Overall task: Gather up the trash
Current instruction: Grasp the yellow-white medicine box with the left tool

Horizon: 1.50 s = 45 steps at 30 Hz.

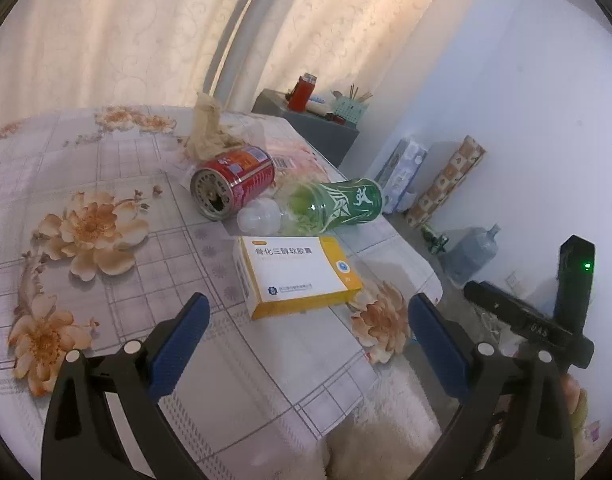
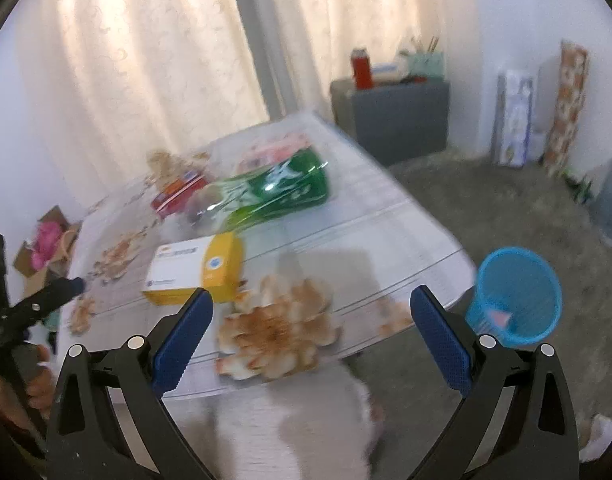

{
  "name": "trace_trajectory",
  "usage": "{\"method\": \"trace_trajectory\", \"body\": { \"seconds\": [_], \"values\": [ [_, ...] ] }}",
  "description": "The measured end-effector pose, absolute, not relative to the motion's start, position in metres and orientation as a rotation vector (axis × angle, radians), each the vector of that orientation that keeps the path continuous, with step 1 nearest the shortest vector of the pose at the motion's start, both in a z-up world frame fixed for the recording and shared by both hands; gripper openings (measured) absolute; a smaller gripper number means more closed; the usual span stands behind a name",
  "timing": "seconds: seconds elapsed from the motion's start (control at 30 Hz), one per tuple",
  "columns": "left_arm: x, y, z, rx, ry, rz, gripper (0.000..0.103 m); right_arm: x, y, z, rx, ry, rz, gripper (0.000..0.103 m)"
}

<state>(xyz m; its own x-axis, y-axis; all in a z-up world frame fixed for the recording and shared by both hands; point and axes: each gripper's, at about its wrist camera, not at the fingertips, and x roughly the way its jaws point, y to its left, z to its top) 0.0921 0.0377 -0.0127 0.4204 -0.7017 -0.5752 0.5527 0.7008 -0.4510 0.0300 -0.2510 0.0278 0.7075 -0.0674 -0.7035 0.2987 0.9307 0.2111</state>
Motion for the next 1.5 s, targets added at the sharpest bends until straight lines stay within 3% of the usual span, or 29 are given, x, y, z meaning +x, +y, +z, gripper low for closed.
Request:
{"method": "trace_trajectory", "body": {
  "seconds": [0.33, 0.5, 0.97, 1.27, 1.33, 1.4, 1.5],
  "values": [
    [0.154, 0.034, -0.038, -0.295, 0.902, -0.734, 0.094, 0.036, -0.237, 0.023, 0.375, 0.829, -0.164, 0.095],
    [0.192, 0.024, -0.050, -0.259, 0.978, -0.633, 0.043, 0.032, -0.238, 0.021, 0.407, 0.851, -0.159, 0.095],
    [0.203, 0.005, -0.076, -0.175, 1.076, -0.612, 0.017, 0.044, -0.236, 0.011, 0.467, 0.881, -0.128, 0.095],
    [0.157, 0.023, -0.072, -0.129, 1.089, -0.697, 0.018, 0.053, -0.230, -0.003, 0.491, 0.911, -0.100, 0.095],
    [0.152, 0.025, -0.064, -0.139, 1.051, -0.705, 0.033, 0.052, -0.234, -0.005, 0.499, 0.913, -0.105, 0.095],
    [0.147, 0.022, -0.052, -0.146, 1.005, -0.741, 0.064, 0.050, -0.239, -0.006, 0.511, 0.912, -0.108, 0.095],
    [0.143, -0.002, -0.037, -0.074, 0.990, -0.825, 0.085, 0.049, -0.245, -0.007, 0.524, 0.907, -0.117, 0.095]
  ]
}}
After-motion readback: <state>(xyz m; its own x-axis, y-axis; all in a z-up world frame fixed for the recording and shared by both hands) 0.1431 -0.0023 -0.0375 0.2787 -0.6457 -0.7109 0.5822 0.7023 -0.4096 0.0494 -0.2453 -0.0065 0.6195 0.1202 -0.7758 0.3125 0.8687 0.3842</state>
